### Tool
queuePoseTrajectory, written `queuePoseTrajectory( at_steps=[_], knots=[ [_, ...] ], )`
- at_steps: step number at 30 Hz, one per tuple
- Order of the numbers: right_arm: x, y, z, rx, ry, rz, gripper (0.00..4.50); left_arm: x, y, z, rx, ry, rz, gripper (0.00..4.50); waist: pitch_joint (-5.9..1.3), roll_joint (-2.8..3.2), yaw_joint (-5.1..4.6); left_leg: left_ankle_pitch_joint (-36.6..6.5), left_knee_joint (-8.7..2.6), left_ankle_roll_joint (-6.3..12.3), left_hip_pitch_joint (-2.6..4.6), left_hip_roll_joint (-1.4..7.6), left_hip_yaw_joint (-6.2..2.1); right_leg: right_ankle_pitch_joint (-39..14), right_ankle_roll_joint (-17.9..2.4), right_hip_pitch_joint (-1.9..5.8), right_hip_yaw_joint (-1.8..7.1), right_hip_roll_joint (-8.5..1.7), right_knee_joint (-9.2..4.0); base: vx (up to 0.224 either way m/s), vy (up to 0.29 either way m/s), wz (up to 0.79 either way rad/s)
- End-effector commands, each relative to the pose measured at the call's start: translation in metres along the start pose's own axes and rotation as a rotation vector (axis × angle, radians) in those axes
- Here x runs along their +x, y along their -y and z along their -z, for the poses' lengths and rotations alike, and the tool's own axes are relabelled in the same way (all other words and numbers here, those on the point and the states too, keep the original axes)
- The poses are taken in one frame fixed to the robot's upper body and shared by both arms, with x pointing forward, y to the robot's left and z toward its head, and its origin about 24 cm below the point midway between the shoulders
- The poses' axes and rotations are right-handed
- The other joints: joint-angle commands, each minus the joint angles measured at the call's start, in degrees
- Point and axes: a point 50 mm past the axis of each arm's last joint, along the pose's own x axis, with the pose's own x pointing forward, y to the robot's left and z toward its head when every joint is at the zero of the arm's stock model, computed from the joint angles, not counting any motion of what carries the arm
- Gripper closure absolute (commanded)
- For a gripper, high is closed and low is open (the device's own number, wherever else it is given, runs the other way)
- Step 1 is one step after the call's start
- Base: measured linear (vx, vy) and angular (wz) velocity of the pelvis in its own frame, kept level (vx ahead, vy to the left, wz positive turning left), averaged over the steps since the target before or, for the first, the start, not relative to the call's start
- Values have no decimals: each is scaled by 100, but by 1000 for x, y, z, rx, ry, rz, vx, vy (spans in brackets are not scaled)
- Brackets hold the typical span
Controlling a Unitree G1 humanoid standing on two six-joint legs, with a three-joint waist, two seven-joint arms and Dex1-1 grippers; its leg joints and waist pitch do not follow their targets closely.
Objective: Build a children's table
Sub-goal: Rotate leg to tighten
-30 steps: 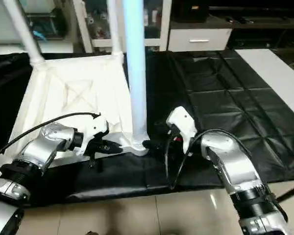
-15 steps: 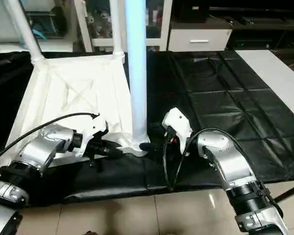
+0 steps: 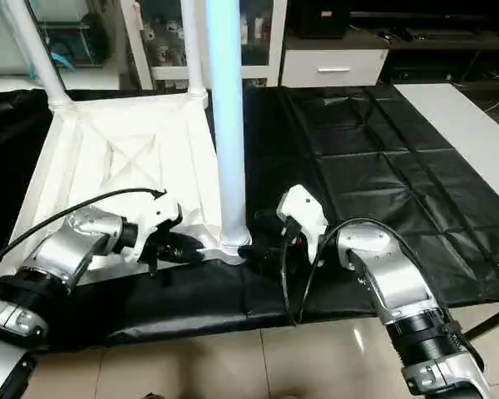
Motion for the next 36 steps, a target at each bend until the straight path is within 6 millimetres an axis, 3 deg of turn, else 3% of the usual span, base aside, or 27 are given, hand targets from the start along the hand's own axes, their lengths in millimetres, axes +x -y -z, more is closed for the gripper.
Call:
queuePoseTrajectory(
  at_steps=[1, 6, 11, 20, 28, 32, 36],
  knots=[
    [-2, -1, 0, -23, -11, -2, 64, -3, 0, 13, -36, -74, -15, 333, -316, -43, 17, -1119, -412, 306, 65, 217, -77, -592, -1554, 207, 193, -199, -339, 0, 0, 0],
    [-1, -2, 1, -28, -18, -12, 64, -7, 3, 18, -16, -124, 8, 333, -313, -56, 8, -1140, -418, 300, 61, 222, -85, -718, -1514, 212, 196, -211, -343, 0, 0, 0],
    [0, 0, 0, -33, -18, -11, 64, -6, 6, 19, -18, -126, 34, 380, -320, -73, 5, -999, -402, 353, 60, 220, -71, -528, -1569, 205, 196, -199, -321, 0, 0, 0],
    [8, 3, 1, -21, -5, -3, 64, -4, 7, 19, -10, -108, 28, 445, -315, -60, -1, -1119, -403, 314, 64, 215, -66, -728, -1538, 191, 200, -199, -340, 0, 0, 0],
    [27, 7, 5, -6, -15, 1, 64, 10, 17, 8, 56, -20, 77, 445, -323, -65, -2, -1120, -404, 280, 62, 218, -65, -729, -1570, 181, 199, -210, -326, 0, 0, 0],
    [33, 8, 6, -21, -25, -6, 64, 12, 21, 8, 59, -19, 97, 445, -355, -62, 26, -636, -357, 445, 61, 210, -47, -62, -1654, 200, 197, -185, -250, 0, 0, 0],
    [35, 8, 7, -40, -38, -17, 64, 13, 22, 9, 56, -16, 100, 445, -347, -59, 39, -635, -353, 522, 61, 209, -37, -102, -1680, 197, 192, -188, -255, 0, 0, 0]
  ],
)
